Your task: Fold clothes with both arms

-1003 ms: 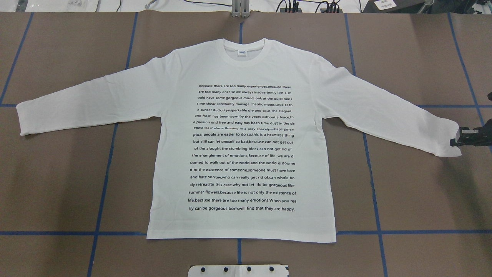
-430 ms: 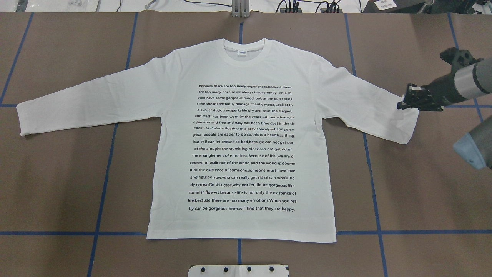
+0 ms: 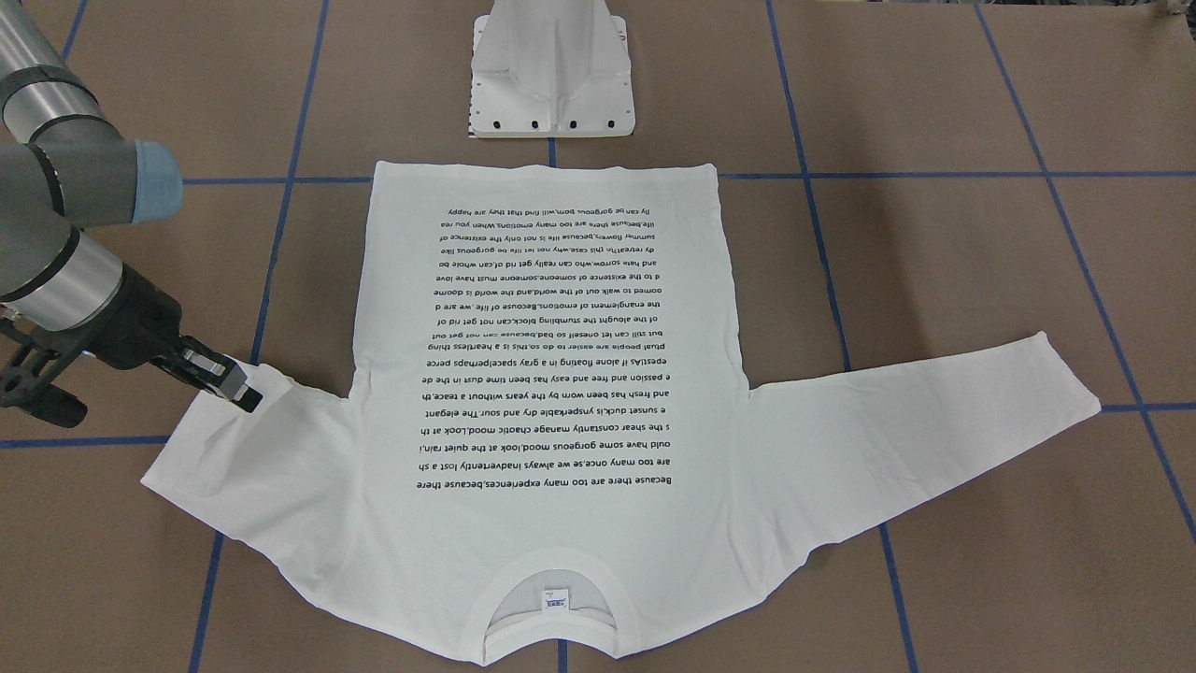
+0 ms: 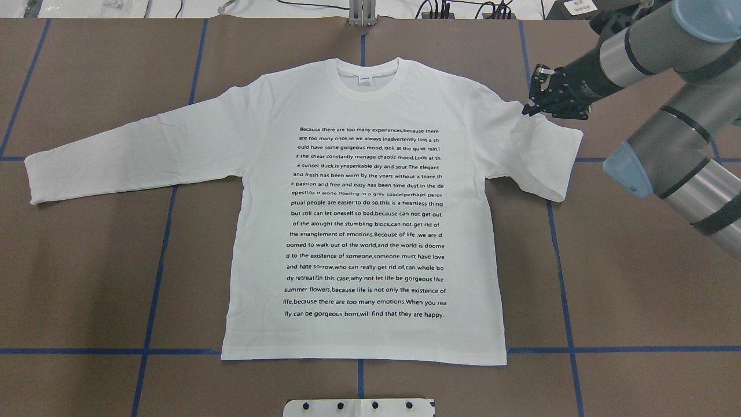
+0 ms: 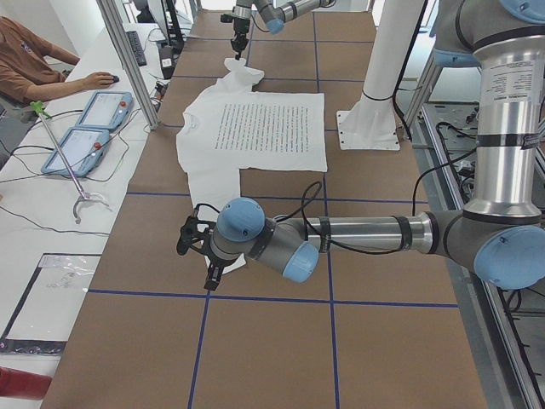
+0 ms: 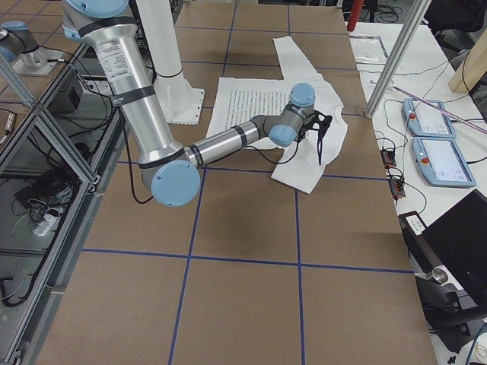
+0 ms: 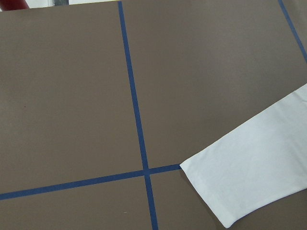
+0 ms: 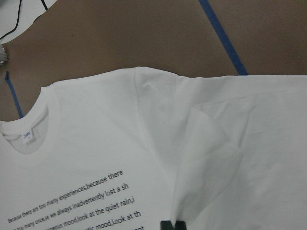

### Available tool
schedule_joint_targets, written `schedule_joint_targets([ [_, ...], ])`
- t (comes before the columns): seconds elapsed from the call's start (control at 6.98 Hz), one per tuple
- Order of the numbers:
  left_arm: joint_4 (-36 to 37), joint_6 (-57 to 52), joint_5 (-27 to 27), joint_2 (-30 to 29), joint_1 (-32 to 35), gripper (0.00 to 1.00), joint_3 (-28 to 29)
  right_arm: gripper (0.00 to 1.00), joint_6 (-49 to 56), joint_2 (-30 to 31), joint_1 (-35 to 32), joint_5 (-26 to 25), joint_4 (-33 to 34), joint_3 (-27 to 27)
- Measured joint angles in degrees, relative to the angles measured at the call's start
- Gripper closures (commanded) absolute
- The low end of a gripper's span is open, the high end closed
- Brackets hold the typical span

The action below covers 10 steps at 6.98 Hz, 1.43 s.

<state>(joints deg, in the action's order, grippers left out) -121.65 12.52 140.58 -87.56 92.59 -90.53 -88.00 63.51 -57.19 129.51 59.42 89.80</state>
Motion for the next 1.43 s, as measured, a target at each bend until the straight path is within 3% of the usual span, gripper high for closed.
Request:
schedule_joint_targets([
  [0.29, -3.57, 0.8, 1.17, 0.25, -0.06, 0.0, 0.16, 1.0, -6.06, -10.44, 5.39, -8.01, 7.41, -1.34],
  [0.57, -4.28, 0.78, 2.4, 1.14, -0.32, 0.0, 0.34, 1.0, -13.84, -23.88, 11.54, -16.65, 9.91, -11.1],
  [0.86, -4.24, 1.05, 3.56, 1.55, -0.45, 0.0, 0.73, 1.0, -17.37, -36.43, 17.4, -23.36, 8.43, -23.62],
  [1.15, -4.53, 0.86, 3.42, 1.61, -0.51, 0.0, 0.77, 0.97, -18.0, -41.13, 21.7, -27.75, 4.42, -29.3],
  [1.29, -4.58, 0.89, 3.4, 1.61, -0.53, 0.0, 0.74, 0.07, -18.05, -41.96, 23.27, -29.4, 3.38, -30.05],
  [1.43, -4.57, 0.89, 3.39, 1.61, -0.55, 0.0, 0.74, 0.0, -18.03, -42.2, 24.1, -30.32, 2.61, -30.53],
])
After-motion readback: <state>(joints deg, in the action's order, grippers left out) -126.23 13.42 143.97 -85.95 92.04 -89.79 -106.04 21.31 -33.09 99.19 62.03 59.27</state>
